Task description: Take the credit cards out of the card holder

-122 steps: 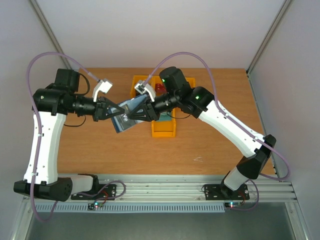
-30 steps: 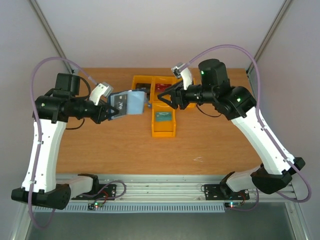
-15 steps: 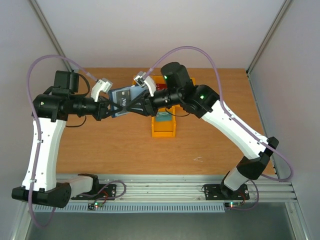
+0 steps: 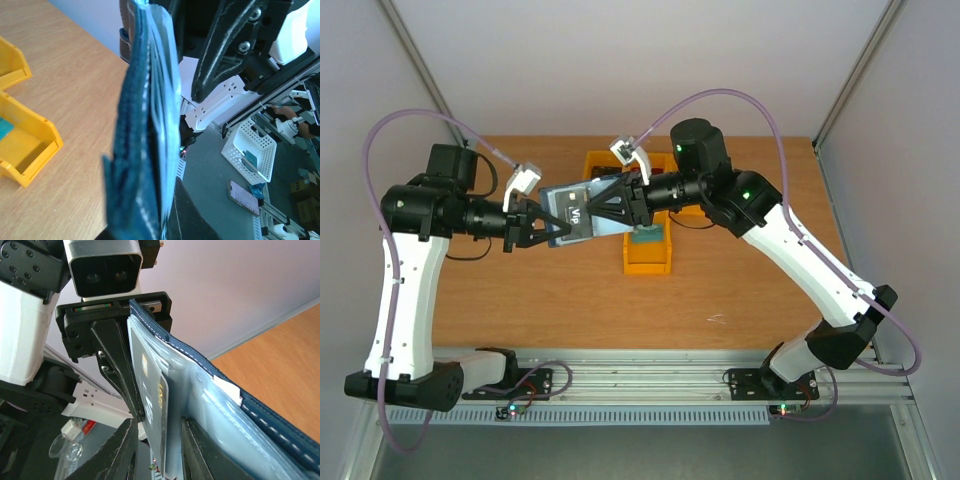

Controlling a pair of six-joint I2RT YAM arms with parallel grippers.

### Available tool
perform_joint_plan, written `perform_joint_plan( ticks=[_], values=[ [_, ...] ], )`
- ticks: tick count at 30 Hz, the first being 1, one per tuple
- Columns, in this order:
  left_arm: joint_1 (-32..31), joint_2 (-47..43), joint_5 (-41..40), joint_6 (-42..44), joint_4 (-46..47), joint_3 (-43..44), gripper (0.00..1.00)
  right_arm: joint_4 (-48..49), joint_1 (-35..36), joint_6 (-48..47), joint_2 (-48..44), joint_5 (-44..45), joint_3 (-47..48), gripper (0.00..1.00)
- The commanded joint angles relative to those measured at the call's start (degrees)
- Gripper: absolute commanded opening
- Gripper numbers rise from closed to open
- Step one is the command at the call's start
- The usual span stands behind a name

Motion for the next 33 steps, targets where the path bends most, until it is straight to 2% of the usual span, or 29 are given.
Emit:
perform_joint_plan(
  ticks=[1,7,11,14,16,19,22,24,27,33],
  values=[
    [-0.2,0.2,7.9,5.5,-3.7,2.7,0.0,-0.3,-0.2,-0.3,0.1,0.3,-1.4,0.24],
    [-0.2,0.1,8.2,7.8,-4.9,2.8,0.0,-0.2,-0.3,-0.7,0.1,0.0,-1.0,0.24],
    [-0.2,0.2,7.0,4.1,-0.9,2.1,0.0,-1.5,1.0,-1.7,2.5,-1.9,1.5,0.21],
    [-0.2,0.2,5.8,1.1,0.9,1.9,0.0,-1.0,2.3,-2.6,3.3,-3.1,2.1,0.14],
    [-0.2,0.1,5.4,0.7,1.0,1.9,0.0,0.4,2.3,-2.8,2.3,-3.5,1.4,0.03],
    [-0.3,-0.1,4.8,0.6,1.2,1.7,0.01,1.0,2.1,-3.8,0.8,-3.8,0.8,0.01],
    [-0.2,-0.1,3.5,-0.8,2.4,1.2,0.17,0.8,1.5,-4.3,-0.4,-5.0,0.4,0.01],
    [-0.2,0.0,3.4,-1.1,2.6,1.2,0.24,0.0,1.1,-5.2,-1.0,-5.2,0.3,0.01],
    [-0.2,0.1,3.3,-1.4,2.6,1.5,0.27,-1.2,0.8,-6.2,-1.8,-4.9,0.3,0.01],
    [0.1,0.5,4.2,-1.2,2.0,2.5,0.26,-4.6,-0.1,-8.5,-2.8,-4.4,0.5,0.01]
  ],
)
